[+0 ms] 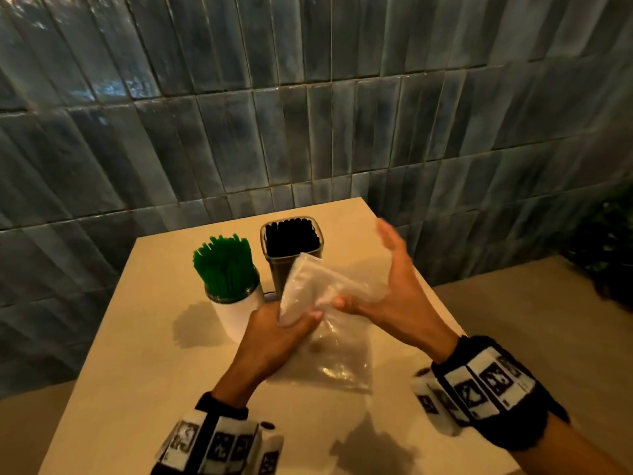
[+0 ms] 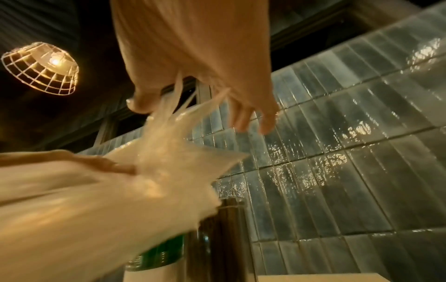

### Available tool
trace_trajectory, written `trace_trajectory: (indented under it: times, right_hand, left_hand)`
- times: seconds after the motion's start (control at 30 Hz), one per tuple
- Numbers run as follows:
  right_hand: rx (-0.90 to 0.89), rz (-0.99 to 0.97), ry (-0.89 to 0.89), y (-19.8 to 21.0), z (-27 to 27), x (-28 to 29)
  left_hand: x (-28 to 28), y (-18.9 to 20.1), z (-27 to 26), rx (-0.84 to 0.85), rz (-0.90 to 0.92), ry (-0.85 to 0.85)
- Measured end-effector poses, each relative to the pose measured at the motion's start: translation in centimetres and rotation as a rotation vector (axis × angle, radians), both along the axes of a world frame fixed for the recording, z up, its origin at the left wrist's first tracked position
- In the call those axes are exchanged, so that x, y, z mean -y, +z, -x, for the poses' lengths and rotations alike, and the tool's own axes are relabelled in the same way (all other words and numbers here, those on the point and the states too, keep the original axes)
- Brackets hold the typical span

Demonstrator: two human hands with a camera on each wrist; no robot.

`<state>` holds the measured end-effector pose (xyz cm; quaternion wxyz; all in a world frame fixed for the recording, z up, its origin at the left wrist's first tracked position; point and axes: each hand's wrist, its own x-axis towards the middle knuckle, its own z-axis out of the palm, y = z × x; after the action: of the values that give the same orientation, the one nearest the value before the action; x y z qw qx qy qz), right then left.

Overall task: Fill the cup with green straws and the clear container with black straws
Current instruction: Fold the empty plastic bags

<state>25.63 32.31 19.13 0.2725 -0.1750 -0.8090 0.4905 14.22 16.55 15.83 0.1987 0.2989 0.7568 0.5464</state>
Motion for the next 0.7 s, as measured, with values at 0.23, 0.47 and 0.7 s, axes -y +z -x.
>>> trace_trajectory:
  times: [0.23,0.47,0.7]
  right_hand:
    - [0.235,1.023,0.284,-2.8,-2.1,0.9]
    - [0.178,0.98,0.268,-2.2,-2.7,-2.5]
    - [-0.105,0.613,0.36,-0.7,-4.1,-6.0]
  left_hand:
    - [-0.7,0.6,-1.5,0.187,-0.169,-0.021]
    - [-0.4,0.2,-1.0,0.413,-0.044,-0.264]
    - [-3.8,0.4,-1.5,0.687,-0.267,-0.368]
